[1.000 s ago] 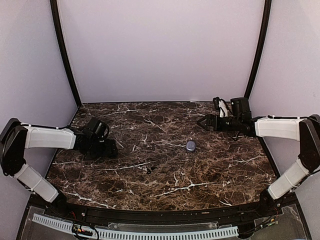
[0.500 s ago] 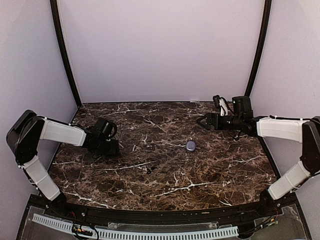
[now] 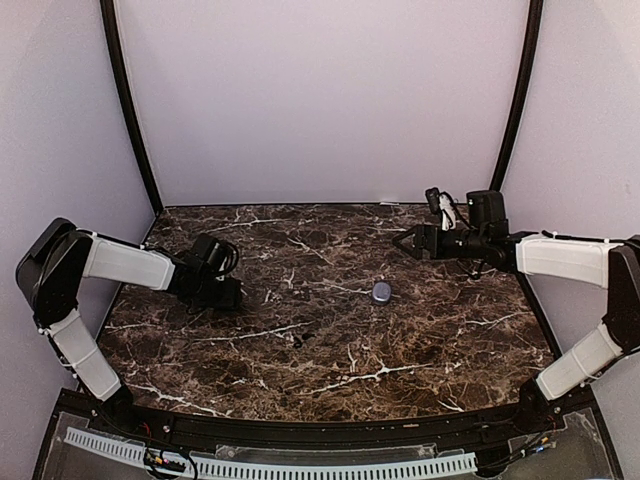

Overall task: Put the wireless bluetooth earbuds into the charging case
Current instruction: Pick up the charging case from the center of the board.

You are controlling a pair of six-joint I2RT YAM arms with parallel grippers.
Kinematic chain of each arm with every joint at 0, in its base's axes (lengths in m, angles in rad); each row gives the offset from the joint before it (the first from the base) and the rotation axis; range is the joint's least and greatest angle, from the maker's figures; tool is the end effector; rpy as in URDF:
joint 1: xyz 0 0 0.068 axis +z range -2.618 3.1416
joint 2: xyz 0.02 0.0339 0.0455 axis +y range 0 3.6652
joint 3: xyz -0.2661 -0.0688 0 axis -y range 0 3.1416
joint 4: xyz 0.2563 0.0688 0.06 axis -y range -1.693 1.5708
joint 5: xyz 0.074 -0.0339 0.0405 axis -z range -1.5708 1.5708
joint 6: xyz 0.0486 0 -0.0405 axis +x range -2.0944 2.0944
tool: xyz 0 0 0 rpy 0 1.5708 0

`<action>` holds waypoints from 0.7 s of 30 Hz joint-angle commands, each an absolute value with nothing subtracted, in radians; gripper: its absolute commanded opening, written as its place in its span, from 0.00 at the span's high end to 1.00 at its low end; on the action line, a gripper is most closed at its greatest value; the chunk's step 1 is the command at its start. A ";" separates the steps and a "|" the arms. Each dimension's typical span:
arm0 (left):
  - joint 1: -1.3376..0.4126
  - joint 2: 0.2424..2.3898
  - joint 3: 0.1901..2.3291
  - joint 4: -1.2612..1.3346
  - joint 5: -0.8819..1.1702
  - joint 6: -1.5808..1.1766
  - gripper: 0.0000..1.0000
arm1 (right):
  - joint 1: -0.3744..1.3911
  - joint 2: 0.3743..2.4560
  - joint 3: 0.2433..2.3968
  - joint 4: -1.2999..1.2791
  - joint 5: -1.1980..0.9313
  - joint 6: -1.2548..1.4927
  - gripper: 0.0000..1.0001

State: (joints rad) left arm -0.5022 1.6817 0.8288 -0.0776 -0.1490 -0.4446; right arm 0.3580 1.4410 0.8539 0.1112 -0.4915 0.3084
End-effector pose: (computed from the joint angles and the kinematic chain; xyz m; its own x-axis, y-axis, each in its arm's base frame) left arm 0.2981 -0.1555 0.1265 -0.8059 -0.0427 -0.5905 0.0572 0.9871 -0.1495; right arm 0.3067 0.1392 0.2318 -0.6219 0.0531 -0.7813 -0.5385 0.6954 0.4758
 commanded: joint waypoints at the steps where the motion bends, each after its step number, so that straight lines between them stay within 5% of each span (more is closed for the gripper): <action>1: -0.505 1.684 0.801 -0.175 -0.110 -0.443 0.35 | 0.357 1.414 0.862 0.141 -0.506 0.293 0.01; 13: -0.521 1.632 0.789 -0.203 -0.085 -0.438 0.53 | 0.361 1.382 0.817 0.224 -0.583 0.266 0.01; 21: -0.557 1.502 0.871 -0.269 0.197 -0.399 0.57 | 0.480 1.278 0.729 0.326 -0.542 0.122 0.01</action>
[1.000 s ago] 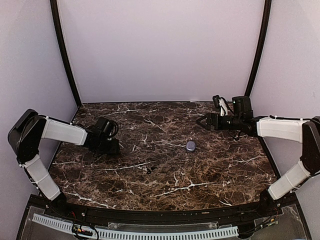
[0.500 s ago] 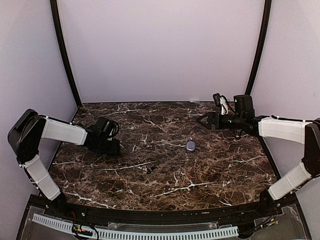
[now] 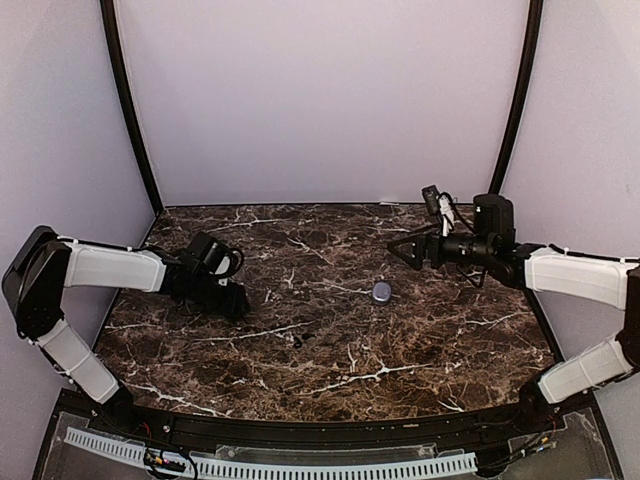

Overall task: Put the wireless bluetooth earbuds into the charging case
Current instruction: Pick up the charging case from the center of the board.

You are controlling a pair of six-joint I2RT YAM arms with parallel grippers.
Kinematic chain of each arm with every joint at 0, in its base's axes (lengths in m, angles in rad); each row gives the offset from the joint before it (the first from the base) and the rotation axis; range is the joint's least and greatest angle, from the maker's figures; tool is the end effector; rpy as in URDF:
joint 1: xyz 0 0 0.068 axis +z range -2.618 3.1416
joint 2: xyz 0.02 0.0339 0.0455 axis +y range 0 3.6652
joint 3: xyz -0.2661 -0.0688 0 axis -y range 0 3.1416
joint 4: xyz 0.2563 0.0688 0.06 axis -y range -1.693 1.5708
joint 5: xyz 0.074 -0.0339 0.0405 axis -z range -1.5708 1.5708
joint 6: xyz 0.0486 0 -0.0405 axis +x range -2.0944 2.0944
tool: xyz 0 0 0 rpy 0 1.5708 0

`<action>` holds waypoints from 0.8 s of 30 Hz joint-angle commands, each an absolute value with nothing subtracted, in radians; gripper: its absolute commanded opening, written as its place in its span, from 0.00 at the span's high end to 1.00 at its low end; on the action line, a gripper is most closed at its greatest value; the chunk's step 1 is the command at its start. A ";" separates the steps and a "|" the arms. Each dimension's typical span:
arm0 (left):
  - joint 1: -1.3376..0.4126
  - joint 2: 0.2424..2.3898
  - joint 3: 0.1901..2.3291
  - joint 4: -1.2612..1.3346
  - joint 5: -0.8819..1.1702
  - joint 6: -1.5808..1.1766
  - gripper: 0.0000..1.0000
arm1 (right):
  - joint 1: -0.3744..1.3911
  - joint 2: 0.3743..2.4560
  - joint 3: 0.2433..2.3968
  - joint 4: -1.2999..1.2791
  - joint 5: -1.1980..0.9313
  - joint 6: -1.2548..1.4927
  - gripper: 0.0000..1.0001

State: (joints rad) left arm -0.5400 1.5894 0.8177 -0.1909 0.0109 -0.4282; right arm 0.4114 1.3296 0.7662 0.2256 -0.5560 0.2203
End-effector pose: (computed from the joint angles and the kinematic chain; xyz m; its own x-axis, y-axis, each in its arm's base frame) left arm 0.2747 -0.1653 0.1432 -0.8560 0.0290 -0.5161 0.1803 0.9525 -0.2454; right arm 0.2775 0.1491 0.2475 -0.4704 -0.0027 -0.8825 -0.7105 0.5943 0.3769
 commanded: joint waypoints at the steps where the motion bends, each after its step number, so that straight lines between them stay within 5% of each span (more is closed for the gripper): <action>1: -0.568 1.493 0.893 -0.289 0.224 -0.391 0.58 | 0.504 1.263 0.718 0.344 -0.537 0.097 0.01; 11: -0.678 1.396 1.036 -0.295 0.784 -0.385 0.59 | 0.705 1.067 0.613 0.445 -0.506 -0.081 0.07; 24: -0.849 1.437 1.134 -0.285 1.033 -0.373 0.60 | 1.050 1.015 0.729 0.096 -0.367 -0.428 0.14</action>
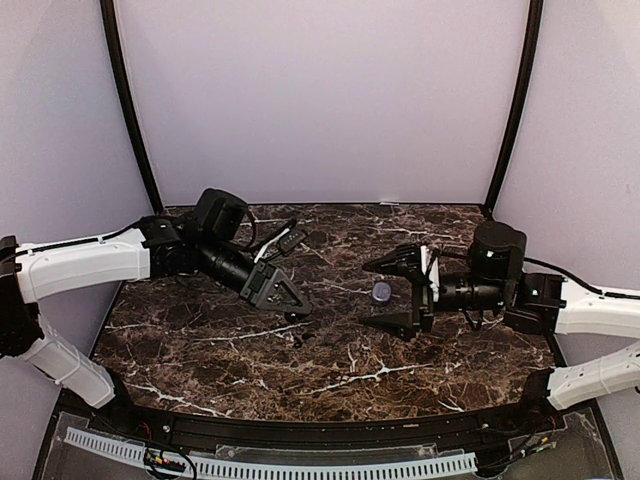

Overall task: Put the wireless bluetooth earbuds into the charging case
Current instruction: Pick up the charging case from the center of the board, then pass from the left arm to the right

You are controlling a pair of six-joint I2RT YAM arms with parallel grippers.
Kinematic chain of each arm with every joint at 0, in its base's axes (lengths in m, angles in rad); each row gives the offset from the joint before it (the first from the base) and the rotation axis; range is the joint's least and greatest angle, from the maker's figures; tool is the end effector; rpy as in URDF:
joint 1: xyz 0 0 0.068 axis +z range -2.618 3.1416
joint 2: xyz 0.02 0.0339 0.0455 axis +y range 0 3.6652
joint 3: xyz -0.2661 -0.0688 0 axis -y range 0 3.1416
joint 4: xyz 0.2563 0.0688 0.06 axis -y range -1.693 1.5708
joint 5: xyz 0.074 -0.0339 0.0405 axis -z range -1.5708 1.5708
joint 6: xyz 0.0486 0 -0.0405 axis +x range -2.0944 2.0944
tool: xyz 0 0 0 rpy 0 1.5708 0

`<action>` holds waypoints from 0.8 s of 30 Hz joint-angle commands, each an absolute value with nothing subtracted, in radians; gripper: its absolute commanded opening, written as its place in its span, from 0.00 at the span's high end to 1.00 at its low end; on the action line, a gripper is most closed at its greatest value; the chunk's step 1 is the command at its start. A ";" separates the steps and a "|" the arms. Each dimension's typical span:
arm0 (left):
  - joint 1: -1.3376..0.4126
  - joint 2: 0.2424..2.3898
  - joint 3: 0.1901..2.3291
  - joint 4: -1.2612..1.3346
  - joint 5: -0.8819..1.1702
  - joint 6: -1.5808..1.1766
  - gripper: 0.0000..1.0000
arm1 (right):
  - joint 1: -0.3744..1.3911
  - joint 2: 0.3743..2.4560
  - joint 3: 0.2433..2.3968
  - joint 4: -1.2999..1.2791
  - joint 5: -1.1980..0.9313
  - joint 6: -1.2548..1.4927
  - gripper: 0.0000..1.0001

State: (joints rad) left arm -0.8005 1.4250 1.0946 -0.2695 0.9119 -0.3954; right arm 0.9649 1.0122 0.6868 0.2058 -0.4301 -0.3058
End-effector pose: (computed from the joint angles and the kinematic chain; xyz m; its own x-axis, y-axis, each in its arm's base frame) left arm 0.2014 -0.2628 0.2918 -0.7071 0.3901 -0.5898 0.6735 0.1173 -0.7299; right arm 0.1305 0.2239 0.3000 0.2311 -0.1469 -0.9618 -0.9577 0.1396 -0.2515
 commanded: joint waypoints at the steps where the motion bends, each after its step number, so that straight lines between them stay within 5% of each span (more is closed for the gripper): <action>1: -0.858 1.449 1.136 -0.286 1.042 -0.373 0.60 | 1.073 1.018 0.736 0.088 -0.361 -0.434 0.16; 24: -0.988 1.587 1.248 -0.277 1.090 -0.382 0.63 | 1.273 1.187 0.858 -0.064 -0.223 -0.563 0.45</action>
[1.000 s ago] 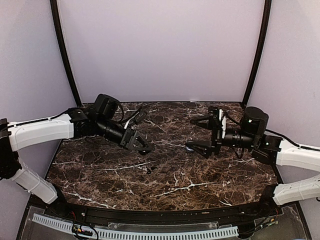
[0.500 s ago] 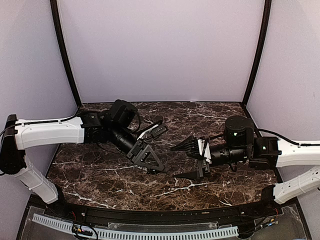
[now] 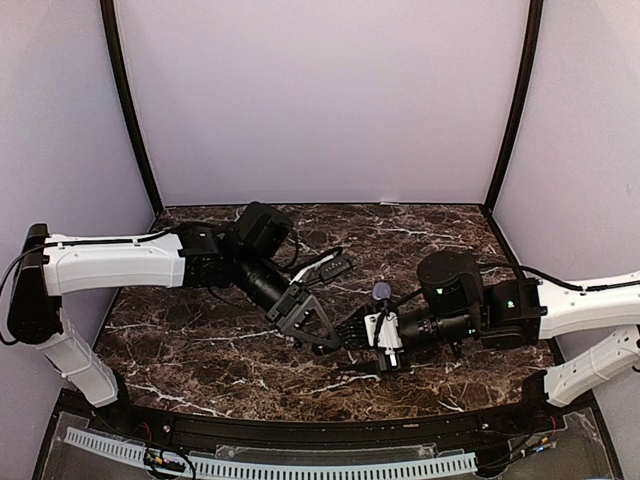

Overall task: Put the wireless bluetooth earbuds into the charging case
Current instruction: Pass from the left arm to the right

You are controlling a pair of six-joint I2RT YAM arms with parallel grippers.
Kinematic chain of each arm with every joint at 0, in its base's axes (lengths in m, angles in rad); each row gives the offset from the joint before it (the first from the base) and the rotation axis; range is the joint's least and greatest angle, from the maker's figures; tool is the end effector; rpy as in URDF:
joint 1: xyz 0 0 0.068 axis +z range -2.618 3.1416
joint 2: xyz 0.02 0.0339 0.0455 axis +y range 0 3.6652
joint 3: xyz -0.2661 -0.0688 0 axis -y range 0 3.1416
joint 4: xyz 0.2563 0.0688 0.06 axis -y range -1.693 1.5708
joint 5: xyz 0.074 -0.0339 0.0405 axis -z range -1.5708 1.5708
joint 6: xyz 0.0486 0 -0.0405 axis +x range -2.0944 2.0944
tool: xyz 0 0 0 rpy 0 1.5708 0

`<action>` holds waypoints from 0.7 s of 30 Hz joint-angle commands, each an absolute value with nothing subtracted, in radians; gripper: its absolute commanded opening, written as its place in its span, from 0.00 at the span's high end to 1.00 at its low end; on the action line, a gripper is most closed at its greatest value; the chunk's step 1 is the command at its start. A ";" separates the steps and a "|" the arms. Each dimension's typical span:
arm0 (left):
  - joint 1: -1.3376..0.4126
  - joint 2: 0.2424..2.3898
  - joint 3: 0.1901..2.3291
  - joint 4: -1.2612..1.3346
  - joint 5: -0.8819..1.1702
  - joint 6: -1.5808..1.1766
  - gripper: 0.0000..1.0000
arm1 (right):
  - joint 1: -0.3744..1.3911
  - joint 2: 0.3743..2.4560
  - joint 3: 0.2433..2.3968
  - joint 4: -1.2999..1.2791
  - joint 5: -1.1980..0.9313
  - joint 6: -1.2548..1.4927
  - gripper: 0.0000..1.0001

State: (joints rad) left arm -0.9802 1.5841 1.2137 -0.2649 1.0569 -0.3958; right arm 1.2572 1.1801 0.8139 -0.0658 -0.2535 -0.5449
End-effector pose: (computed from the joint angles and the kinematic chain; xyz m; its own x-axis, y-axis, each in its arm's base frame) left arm 0.1670 -0.3251 0.2846 -0.6128 0.5737 -0.5434 0.6095 -0.0946 -0.7871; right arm 0.0777 0.2790 0.2731 0.4033 -0.3831 -0.8310 -0.9145 -0.1363 -0.3809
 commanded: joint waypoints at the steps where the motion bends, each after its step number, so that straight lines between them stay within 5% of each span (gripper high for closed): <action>1: -0.991 1.587 1.247 -0.276 1.092 -0.382 0.64 | 1.273 1.190 0.860 -0.064 -0.222 -0.564 0.47; 17: -1.011 1.627 1.258 -0.285 1.112 -0.375 0.67 | 1.299 1.184 0.883 -0.081 -0.226 -0.581 0.70; 21: -1.011 1.631 1.266 -0.290 1.111 -0.369 0.65 | 1.304 1.187 0.881 -0.080 -0.220 -0.581 0.93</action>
